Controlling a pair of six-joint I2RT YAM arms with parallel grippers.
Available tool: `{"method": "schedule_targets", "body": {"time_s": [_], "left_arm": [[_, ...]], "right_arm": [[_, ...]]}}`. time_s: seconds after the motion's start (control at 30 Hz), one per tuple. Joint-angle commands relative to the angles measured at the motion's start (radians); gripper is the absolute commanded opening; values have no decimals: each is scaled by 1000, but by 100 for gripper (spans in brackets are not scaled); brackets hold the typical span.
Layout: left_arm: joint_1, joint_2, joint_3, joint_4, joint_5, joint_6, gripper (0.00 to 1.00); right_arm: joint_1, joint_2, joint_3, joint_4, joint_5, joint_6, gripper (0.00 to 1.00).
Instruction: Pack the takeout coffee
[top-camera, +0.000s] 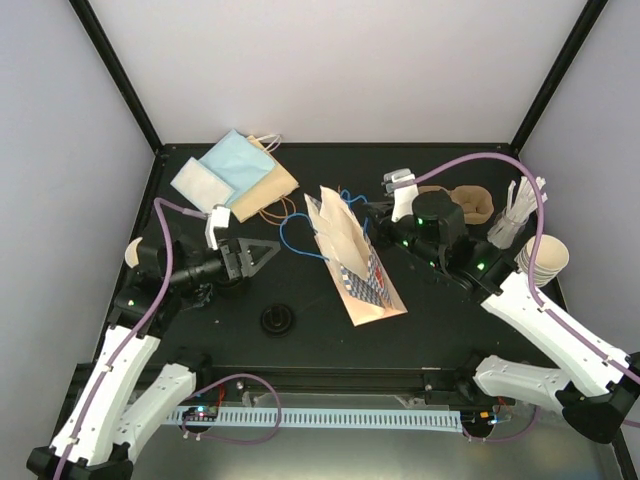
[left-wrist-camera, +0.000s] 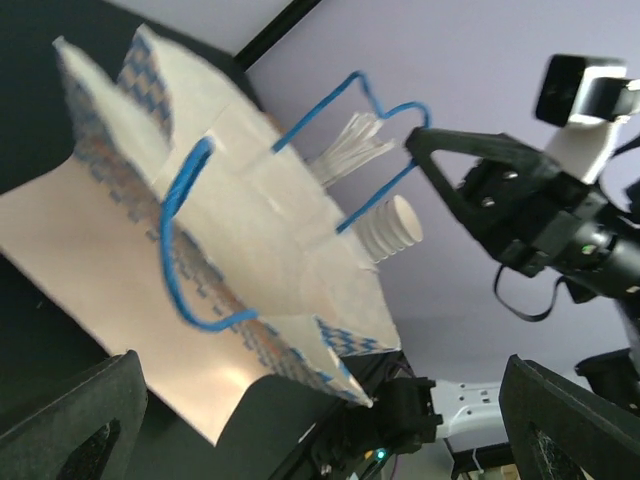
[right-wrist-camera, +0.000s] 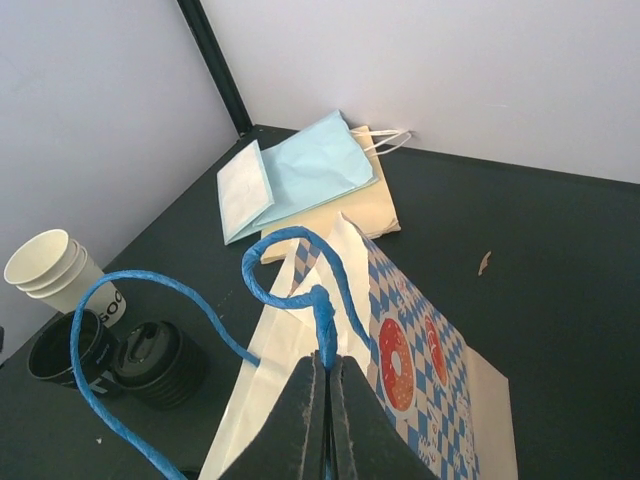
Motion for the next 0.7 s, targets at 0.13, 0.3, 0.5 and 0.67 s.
{"method": "schedule_targets", "body": {"time_s": [0.13, 0.3, 0.5, 0.67], "left_arm": [[-13, -1, -107, -11, -64, -47, 99], [-57, 62, -162, 129, -83, -106, 91], [-94, 152, -165, 154, -154, -74, 79], [-94, 180, -191, 261, -172, -80, 44]], "right_arm": [[5, -28, -48, 82, -4, 46, 1], [5, -24, -58, 103, -65, 50, 1], [5, -11, -46, 103, -82, 53, 1], [5, -13, -44, 92, -70, 55, 2]]}}
